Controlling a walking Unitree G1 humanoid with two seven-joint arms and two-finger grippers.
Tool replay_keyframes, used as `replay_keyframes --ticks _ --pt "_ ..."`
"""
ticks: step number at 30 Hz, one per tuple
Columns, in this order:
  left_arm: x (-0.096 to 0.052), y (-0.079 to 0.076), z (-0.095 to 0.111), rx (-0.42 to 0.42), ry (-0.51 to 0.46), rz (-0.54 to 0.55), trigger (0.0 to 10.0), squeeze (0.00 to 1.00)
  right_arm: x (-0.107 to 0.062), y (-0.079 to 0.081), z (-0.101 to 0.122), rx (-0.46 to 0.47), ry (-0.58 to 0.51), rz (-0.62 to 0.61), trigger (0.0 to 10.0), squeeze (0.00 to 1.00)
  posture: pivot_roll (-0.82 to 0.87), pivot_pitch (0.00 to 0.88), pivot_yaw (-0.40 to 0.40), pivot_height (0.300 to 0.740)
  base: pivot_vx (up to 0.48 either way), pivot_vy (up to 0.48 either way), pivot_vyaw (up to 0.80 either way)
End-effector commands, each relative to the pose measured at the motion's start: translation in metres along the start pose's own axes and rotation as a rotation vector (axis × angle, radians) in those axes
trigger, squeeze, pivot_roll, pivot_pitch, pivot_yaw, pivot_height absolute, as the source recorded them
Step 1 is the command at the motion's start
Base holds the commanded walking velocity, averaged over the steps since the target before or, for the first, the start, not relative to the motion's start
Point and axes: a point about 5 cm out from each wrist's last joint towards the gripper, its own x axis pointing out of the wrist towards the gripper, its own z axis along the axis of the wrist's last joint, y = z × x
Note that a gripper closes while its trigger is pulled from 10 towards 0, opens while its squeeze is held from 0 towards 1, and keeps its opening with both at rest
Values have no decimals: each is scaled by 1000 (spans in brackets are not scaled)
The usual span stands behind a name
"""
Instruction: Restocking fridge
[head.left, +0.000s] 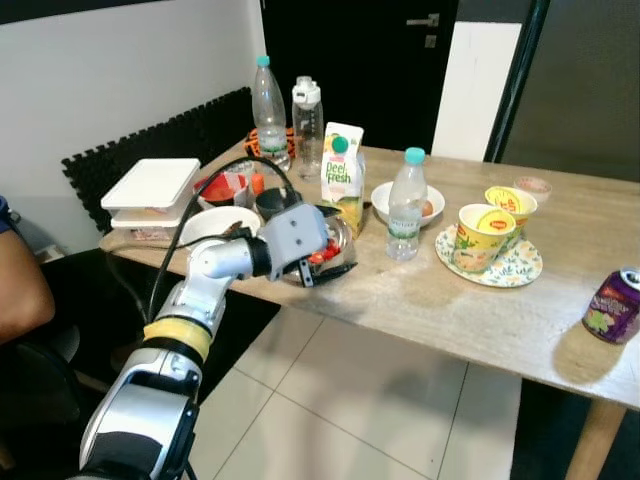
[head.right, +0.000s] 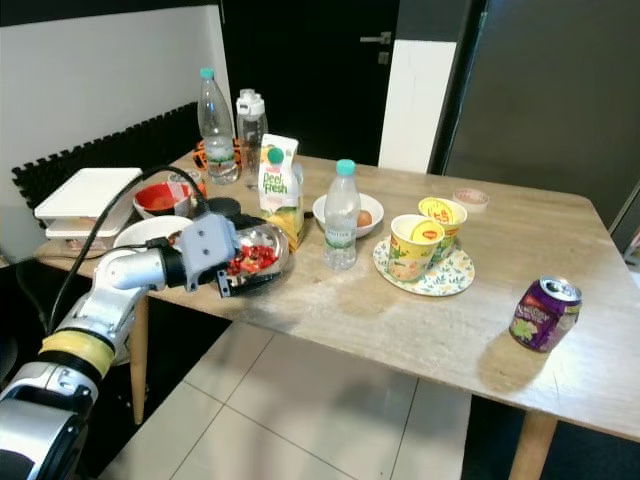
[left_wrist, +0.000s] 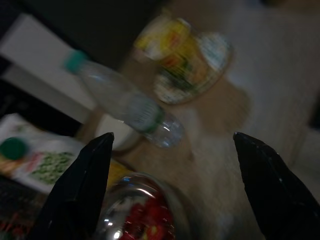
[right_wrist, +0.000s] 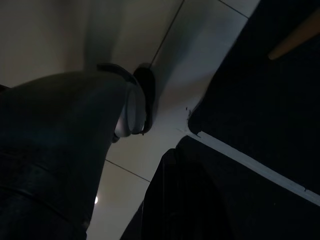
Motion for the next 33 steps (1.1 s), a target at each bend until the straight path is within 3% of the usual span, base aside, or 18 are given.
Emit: replay_keyframes --ticks 1,11,16,23,33 --pt "0 2 -4 74 94 -78 10000 0 -1 -2 -2 0 -2 -5 10000 0 -96 26 45 740 0 0 0" --pt "12 2 -13 91 217 -99 10000 0 -1 -2 -3 6 -2 -9 10000 0 -108 37 53 740 0 0 0" --pt "14 -1 -26 33 319 -64 10000 0 -2 -2 -7 12 3 -9 10000 0 -119 59 61 740 0 0 0" --pt "10 -2 -36 -45 360 -11 10000 0 -3 -1 -15 14 15 -7 10000 0 -140 92 69 740 0 0 0" --pt "4 10 -38 45 463 13 10000 0 -6 -3 -30 13 37 -7 10000 0 -153 147 74 740 0 0 0"
